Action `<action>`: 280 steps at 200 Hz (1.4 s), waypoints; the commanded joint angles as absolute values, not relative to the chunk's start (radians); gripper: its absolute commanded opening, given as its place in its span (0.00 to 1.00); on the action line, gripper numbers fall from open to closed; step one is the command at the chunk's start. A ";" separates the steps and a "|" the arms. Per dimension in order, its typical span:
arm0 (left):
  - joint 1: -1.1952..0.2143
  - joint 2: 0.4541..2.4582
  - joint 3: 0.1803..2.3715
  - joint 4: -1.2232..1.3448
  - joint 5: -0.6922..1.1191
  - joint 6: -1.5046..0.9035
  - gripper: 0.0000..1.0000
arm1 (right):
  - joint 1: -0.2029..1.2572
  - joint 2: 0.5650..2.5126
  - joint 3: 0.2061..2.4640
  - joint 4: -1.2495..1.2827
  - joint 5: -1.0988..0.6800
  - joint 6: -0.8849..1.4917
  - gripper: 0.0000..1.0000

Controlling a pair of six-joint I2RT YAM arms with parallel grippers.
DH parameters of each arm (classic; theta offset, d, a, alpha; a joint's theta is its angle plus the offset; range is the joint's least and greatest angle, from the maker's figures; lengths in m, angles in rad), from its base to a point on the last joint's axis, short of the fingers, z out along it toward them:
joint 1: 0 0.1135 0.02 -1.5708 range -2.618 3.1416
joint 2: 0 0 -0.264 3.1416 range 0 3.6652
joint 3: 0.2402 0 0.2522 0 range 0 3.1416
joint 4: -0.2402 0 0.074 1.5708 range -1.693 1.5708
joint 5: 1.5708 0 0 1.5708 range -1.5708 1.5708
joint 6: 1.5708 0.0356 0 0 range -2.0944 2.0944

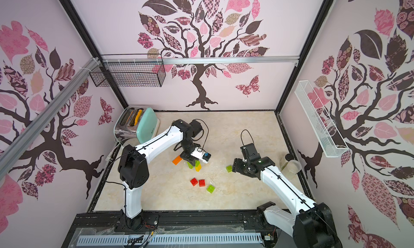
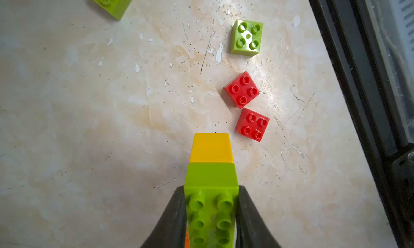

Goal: Assemble a giraffe with lego
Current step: Adjust the lego brick at the center of the board, then pick up the lego brick from the center of the board.

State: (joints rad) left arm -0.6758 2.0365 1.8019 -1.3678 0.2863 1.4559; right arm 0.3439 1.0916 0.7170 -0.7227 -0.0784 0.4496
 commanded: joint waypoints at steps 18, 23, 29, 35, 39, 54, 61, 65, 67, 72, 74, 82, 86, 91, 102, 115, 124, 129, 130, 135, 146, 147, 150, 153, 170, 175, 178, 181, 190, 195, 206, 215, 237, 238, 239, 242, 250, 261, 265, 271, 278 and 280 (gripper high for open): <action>-0.710 2.133 1.874 -1.344 0.234 1.497 0.00 | 0.345 1.161 0.733 -0.671 -0.039 0.388 0.73; -0.713 2.142 1.880 -1.342 0.228 1.496 0.00 | 0.346 1.167 0.732 -0.664 -0.043 0.389 0.73; -0.716 2.151 1.882 -1.335 0.223 1.491 0.00 | 0.347 1.170 0.732 -0.656 -0.046 0.391 0.73; -0.717 2.157 1.878 -1.322 0.220 1.486 0.00 | 0.347 1.174 0.731 -0.651 -0.048 0.393 0.73; -0.717 2.157 1.871 -1.314 0.219 1.485 0.00 | 0.347 1.176 0.731 -0.648 -0.048 0.393 0.73; -0.719 2.147 1.825 -1.264 0.213 1.482 0.00 | 0.346 1.181 0.726 -0.634 -0.051 0.390 0.73; -0.721 2.140 1.794 -1.233 0.204 1.482 0.00 | 0.346 1.186 0.726 -0.628 -0.049 0.385 0.73; -0.722 2.134 1.775 -1.216 0.198 1.482 0.00 | 0.346 1.189 0.726 -0.628 -0.048 0.383 0.73; -0.724 2.133 1.763 -1.205 0.194 1.481 0.00 | 0.348 1.191 0.726 -0.627 -0.047 0.381 0.73; -0.728 2.127 1.743 -1.185 0.182 1.478 0.00 | 0.347 1.197 0.728 -0.628 -0.044 0.377 0.73; -0.729 2.124 1.737 -1.176 0.179 1.477 0.00 | 0.349 1.198 0.730 -0.628 -0.042 0.375 0.73; -0.736 2.119 1.705 -1.148 0.162 1.468 0.00 | 0.351 1.209 0.737 -0.638 -0.026 0.369 0.73; -0.739 2.116 1.692 -1.136 0.158 1.465 0.00 | 0.354 1.214 0.743 -0.641 -0.012 0.367 0.73; -0.741 2.112 1.675 -1.122 0.154 1.462 0.00 | 0.358 1.221 0.748 -0.645 0.001 0.363 0.73; -0.744 2.110 1.650 -1.104 0.154 1.455 0.00 | 0.365 1.233 0.755 -0.639 0.017 0.354 0.73; -0.747 2.110 1.629 -1.092 0.146 1.446 0.00 | 0.376 1.250 0.760 -0.625 0.024 0.351 0.73; -0.746 2.106 1.618 -1.088 0.140 1.442 0.00 | 0.387 1.267 0.769 -0.624 0.025 0.349 0.72; -0.746 2.101 1.612 -1.084 0.137 1.441 0.00 | 0.394 1.275 0.775 -0.624 0.029 0.348 0.73; -0.747 2.101 1.610 -1.083 0.137 1.441 0.00 | 0.395 1.277 0.776 -0.624 0.030 0.347 0.73; -0.746 2.094 1.602 -1.076 0.135 1.442 0.07 | 0.405 1.285 0.782 -0.625 0.039 0.344 0.72; -0.747 2.072 1.581 -1.058 0.136 1.451 0.29 | 0.435 1.303 0.794 -0.618 0.063 0.333 0.72; -0.747 2.070 1.578 -1.057 0.136 1.453 0.30 | 0.438 1.303 0.794 -0.617 0.064 0.331 0.72; -0.747 2.062 1.573 -1.051 0.138 1.456 0.35 | 0.444 1.310 0.798 -0.616 0.071 0.327 0.72; -0.747 2.055 1.569 -1.046 0.139 1.459 0.40 | 0.452 1.317 0.802 -0.615 0.078 0.324 0.72; -0.748 2.004 1.571 -1.035 0.153 1.463 0.64 | 0.471 1.358 0.827 -0.623 0.093 0.309 0.73; -0.749 1.986 1.577 -1.035 0.158 1.460 0.74 | 0.472 1.366 0.834 -0.623 0.094 0.305 0.73; -0.749 1.976 1.580 -1.035 0.163 1.458 0.76 | 0.473 1.371 0.837 -0.621 0.094 0.301 0.73; -0.749 1.965 1.584 -1.039 0.169 1.457 0.80 | 0.473 1.375 0.838 -0.620 0.092 0.298 0.73; -0.749 1.926 1.591 -1.043 0.185 1.456 0.93 | 0.475 1.384 0.838 -0.606 0.090 0.284 0.73; -0.750 1.908 1.588 -1.043 0.191 1.455 0.96 | 0.476 1.388 0.838 -0.598 0.088 0.276 0.73; -0.750 1.854 1.579 -1.045 0.203 1.445 0.98 | 0.479 1.402 0.845 -0.592 0.087 0.255 0.72; -0.749 1.804 1.563 -1.041 0.210 1.426 0.98 | 0.480 1.417 0.855 -0.601 0.083 0.248 0.72; -0.727 1.666 1.479 -1.018 0.228 1.364 0.98 | 0.483 1.448 0.878 -0.609 0.061 0.225 0.72; -0.726 1.657 1.474 -1.017 0.231 1.360 0.98 | 0.482 1.449 0.878 -0.609 0.060 0.224 0.72; -0.724 1.650 1.466 -1.014 0.233 1.356 0.98 | 0.483 1.451 0.879 -0.609 0.059 0.223 0.72; -0.718 1.627 1.450 -1.007 0.238 1.343 0.98 | 0.483 1.455 0.883 -0.608 0.056 0.221 0.71; -0.703 1.571 1.399 -0.983 0.256 1.302 0.98 | 0.482 1.468 0.892 -0.611 0.054 0.217 0.70; -0.681 1.494 1.327 -0.957 0.278 1.241 0.98 | 0.484 1.483 0.901 -0.617 0.056 0.214 0.70; -0.672 1.468 1.301 -0.950 0.285 1.214 0.98 | 0.485 1.488 0.905 -0.619 0.054 0.211 0.69; -0.659 1.431 1.266 -0.943 0.293 1.174 0.98 | 0.485 1.496 0.909 -0.626 0.054 0.209 0.69; -0.644 1.391 1.231 -0.942 0.304 1.119 0.98 | 0.487 1.504 0.916 -0.636 0.055 0.209 0.68; -0.640 1.381 1.220 -0.940 0.307 1.104 0.98 | 0.488 1.509 0.916 -0.639 0.056 0.207 0.68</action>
State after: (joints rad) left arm -0.6823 1.4559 1.3346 -0.9630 0.2436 1.2869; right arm 0.4786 1.4670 0.8730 -0.6132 0.0563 0.2337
